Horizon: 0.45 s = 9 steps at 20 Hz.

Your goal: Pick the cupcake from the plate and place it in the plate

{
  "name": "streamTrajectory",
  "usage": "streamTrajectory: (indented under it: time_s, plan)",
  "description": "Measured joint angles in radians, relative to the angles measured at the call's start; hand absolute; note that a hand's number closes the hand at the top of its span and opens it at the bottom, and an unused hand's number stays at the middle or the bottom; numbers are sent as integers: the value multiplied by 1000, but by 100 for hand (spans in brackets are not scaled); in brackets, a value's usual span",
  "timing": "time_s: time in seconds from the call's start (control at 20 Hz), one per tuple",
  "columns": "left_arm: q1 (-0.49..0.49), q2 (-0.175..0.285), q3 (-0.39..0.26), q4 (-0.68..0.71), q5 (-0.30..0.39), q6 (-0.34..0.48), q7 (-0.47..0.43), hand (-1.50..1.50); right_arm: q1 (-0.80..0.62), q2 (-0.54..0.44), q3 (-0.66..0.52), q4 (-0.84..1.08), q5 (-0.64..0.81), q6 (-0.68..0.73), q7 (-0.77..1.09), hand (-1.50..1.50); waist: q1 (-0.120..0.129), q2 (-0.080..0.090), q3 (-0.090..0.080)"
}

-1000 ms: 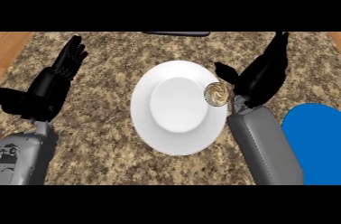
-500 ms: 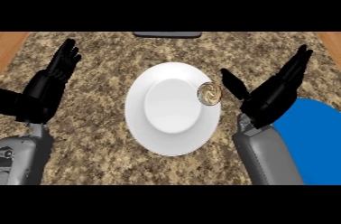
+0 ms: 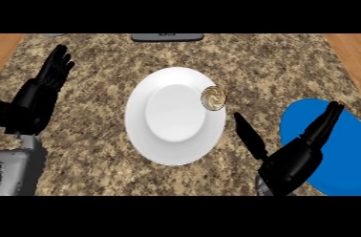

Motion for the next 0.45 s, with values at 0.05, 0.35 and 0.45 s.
streamTrajectory:
  time_s: [0.05,0.35,0.45]
  plan:
    - [1,1,2,-6,1,2,5,0,44,0,23,-26,18,-8,3,-150,-3,-1,0]
    - [23,3,8,-37,7,1,13,0,296,0,183,-173,130,-53,18,-150,-18,-1,0]
    - [37,7,12,-47,8,-1,10,0,387,-1,231,-212,183,-71,19,-150,-22,-1,0]
